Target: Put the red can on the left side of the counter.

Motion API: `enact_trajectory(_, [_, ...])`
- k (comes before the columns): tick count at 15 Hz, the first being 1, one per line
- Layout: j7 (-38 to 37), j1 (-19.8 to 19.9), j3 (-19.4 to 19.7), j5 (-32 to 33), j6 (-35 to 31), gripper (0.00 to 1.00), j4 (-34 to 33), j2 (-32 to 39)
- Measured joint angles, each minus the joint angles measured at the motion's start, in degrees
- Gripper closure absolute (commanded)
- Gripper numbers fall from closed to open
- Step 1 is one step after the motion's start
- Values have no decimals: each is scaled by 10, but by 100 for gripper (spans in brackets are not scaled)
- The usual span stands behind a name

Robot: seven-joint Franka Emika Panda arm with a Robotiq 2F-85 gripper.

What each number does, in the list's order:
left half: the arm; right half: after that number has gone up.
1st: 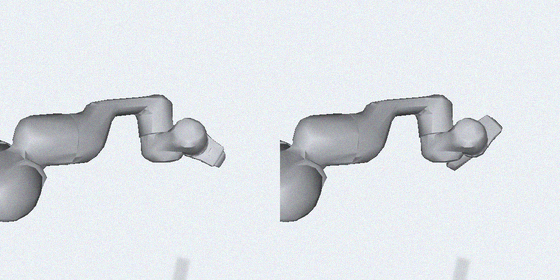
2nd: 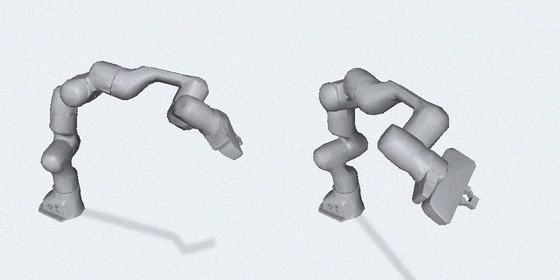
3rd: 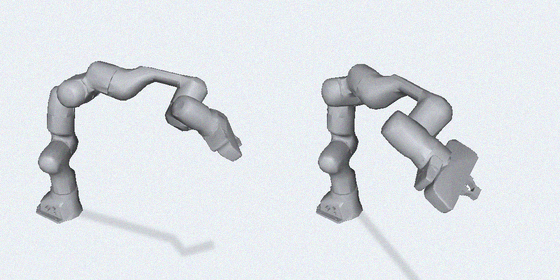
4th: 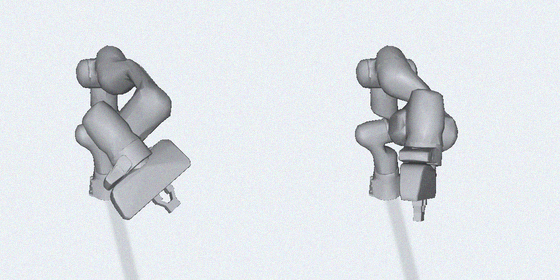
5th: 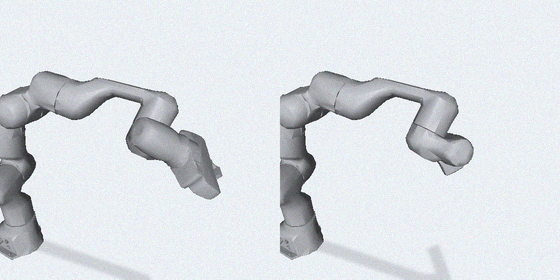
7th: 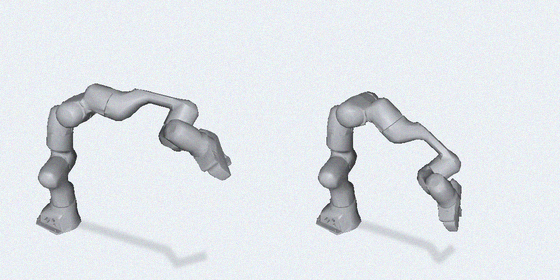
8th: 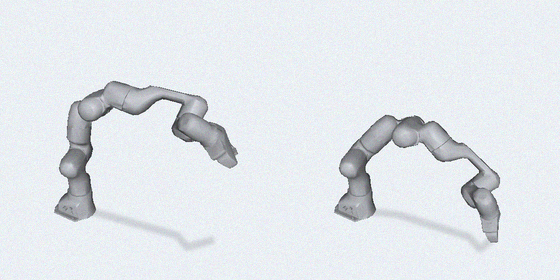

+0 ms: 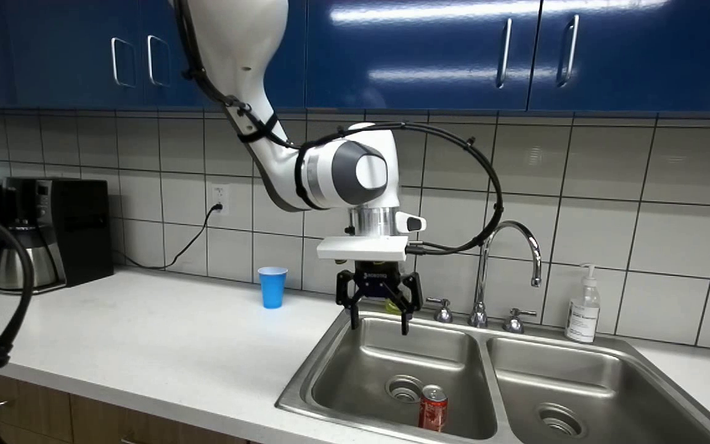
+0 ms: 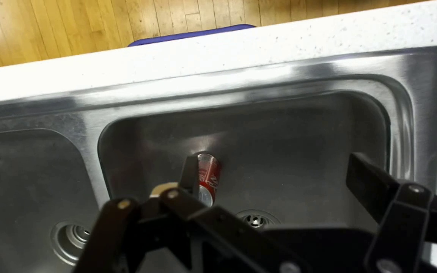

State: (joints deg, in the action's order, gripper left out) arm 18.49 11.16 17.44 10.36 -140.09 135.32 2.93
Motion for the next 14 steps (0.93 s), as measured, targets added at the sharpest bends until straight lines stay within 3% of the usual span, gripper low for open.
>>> enact_trajectory(7, [15, 30, -15, -73, -55, 0, -78, 134])
enact_trajectory(14, [21, 78, -54, -98, -60, 0, -197, 253])
